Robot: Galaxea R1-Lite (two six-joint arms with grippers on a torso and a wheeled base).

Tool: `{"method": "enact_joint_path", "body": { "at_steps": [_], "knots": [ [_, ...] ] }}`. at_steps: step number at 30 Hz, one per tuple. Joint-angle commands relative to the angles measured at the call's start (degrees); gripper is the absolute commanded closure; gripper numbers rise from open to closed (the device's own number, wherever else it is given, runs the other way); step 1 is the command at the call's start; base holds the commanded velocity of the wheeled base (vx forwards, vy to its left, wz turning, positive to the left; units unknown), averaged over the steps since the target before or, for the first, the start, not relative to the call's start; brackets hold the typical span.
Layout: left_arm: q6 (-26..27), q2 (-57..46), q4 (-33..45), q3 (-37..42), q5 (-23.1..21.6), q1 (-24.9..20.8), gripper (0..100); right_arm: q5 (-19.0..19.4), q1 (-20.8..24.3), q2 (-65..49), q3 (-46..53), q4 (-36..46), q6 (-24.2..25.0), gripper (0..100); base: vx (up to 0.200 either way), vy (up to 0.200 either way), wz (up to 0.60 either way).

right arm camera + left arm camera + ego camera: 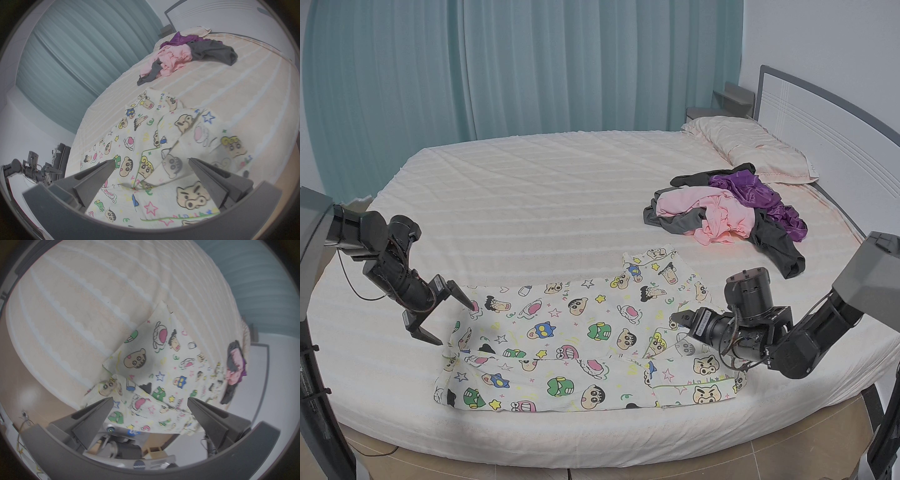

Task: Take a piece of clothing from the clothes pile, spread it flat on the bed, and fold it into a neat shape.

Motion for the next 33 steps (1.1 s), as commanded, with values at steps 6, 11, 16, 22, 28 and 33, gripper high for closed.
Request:
{"method": "enact_joint_path", "body": {
  "at_steps": [6, 11, 16, 22, 28, 33],
  "knots": [
    [-6.02, -9.49, -0.32, 5.13, -11.69, 6.20, 0, 0.80, -4.23, -8.75, 9.62, -0.31, 0.18, 0, 0.000, 0.000, 0.00],
    [-6.46, -11.86, -2.61, 9.62, -13.89, 6.29, 0, 0.88, -5.11, -8.66, 11.55, -0.49, 0.62, 0, 0.000, 0.000, 0.00],
    [-6.46, -13.00, -3.84, 12.52, -14.33, 6.02, 0, 0.97, -5.20, -9.10, 12.96, -1.55, 0.71, 0, 0.000, 0.000, 0.00],
    [-6.02, -16.17, -7.97, 16.91, -16.70, 6.02, 0, 1.59, -5.37, -8.58, 17.17, -7.70, 0.71, 0, 0.067, 0.000, 0.00],
    [-5.94, -16.78, -9.46, 18.67, -16.62, 5.50, 0, 1.68, -5.90, -9.45, 18.05, -10.86, 0.53, 0, 0.200, 0.000, 0.00],
    [-5.85, -16.43, -9.55, 18.58, -16.35, 5.50, 0, 1.68, -5.90, -9.63, 18.40, -11.21, 0.44, 0, 0.200, 0.000, 0.00]
  ]
}}
